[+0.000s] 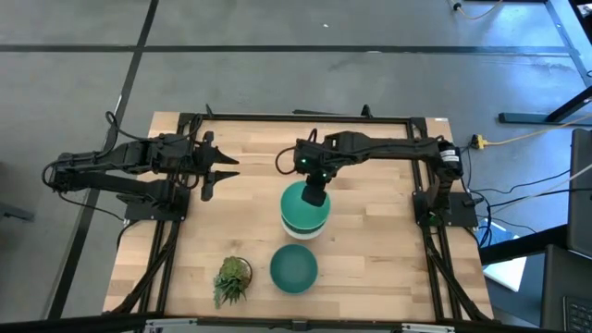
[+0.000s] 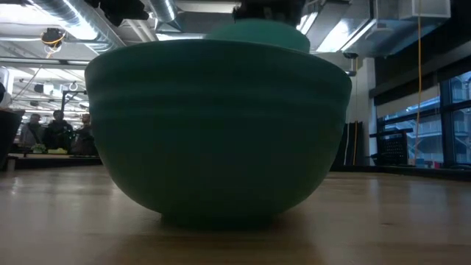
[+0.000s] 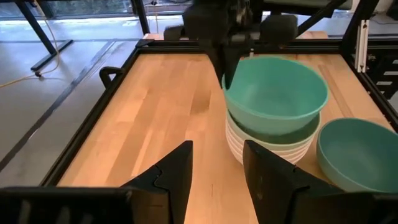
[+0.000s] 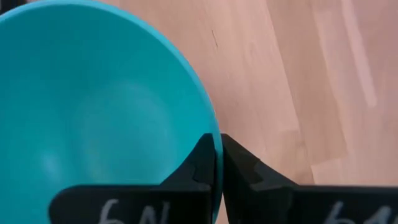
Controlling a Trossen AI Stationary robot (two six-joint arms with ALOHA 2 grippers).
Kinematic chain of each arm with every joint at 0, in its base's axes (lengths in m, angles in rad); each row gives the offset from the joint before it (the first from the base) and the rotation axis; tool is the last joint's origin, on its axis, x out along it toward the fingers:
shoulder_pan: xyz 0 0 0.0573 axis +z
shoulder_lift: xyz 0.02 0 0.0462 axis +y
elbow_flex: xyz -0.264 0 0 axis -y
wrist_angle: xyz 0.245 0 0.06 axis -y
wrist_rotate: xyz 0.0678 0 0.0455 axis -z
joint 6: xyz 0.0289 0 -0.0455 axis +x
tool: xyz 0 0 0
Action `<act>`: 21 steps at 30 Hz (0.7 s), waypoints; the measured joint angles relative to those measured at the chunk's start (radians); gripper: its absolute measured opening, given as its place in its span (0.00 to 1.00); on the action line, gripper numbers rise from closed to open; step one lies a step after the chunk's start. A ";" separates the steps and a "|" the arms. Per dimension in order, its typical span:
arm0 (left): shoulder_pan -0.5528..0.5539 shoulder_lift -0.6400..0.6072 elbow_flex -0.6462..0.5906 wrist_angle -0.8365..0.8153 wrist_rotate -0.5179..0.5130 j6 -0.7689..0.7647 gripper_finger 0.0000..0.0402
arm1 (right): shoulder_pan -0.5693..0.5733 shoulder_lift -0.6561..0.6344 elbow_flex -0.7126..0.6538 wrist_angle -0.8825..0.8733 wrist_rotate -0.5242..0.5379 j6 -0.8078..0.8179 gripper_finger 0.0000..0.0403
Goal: Nest bowls inside each other
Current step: Stack the blue bowl on the light green bowl
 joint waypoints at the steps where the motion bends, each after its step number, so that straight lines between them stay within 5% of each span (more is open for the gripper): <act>1: 0.000 0.000 0.000 0.000 0.000 0.000 0.34 | -0.001 0.000 -0.017 0.010 -0.001 0.001 0.03; 21: 0.000 0.000 0.000 -0.037 0.002 0.000 0.34 | -0.006 0.000 -0.070 0.093 -0.093 0.046 0.11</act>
